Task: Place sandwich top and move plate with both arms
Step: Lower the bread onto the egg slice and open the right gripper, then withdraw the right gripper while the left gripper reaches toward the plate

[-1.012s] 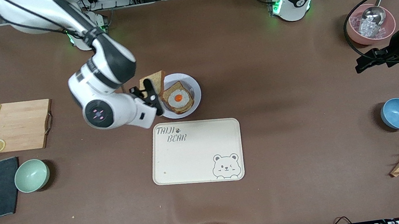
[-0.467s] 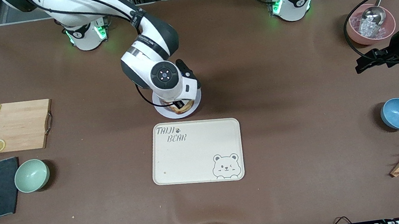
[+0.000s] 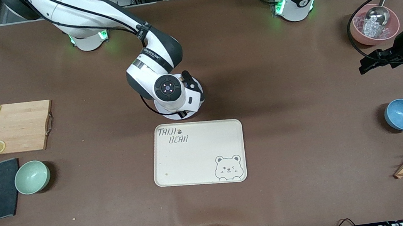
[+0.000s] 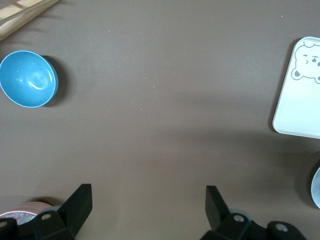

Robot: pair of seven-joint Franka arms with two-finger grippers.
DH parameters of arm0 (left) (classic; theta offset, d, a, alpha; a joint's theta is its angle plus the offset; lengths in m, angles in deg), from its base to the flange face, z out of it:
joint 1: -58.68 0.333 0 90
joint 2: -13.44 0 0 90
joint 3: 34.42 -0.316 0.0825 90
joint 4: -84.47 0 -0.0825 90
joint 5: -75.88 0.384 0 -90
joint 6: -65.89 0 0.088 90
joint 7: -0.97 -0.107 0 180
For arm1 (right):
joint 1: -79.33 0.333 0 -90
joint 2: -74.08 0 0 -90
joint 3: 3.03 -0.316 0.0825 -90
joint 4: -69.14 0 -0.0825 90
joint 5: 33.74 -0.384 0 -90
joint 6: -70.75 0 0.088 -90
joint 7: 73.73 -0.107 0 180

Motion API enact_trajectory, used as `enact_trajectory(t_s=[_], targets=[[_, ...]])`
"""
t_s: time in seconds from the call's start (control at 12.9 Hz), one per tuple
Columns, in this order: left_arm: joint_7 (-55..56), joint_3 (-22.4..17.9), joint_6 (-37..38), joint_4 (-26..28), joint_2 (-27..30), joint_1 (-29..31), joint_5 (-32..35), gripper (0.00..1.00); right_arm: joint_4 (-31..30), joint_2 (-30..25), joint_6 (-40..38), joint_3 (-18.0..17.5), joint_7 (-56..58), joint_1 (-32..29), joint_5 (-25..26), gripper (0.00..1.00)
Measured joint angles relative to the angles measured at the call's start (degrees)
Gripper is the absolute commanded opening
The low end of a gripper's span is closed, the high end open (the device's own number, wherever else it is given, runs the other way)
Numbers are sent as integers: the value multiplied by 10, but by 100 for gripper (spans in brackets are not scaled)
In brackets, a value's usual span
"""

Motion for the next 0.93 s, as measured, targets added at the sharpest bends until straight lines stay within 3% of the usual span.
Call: enact_trajectory(t_s=[0.93], targets=[[0,0,-1,1,-1,0,0,100,0,19,14,7,-11,1,12,0]])
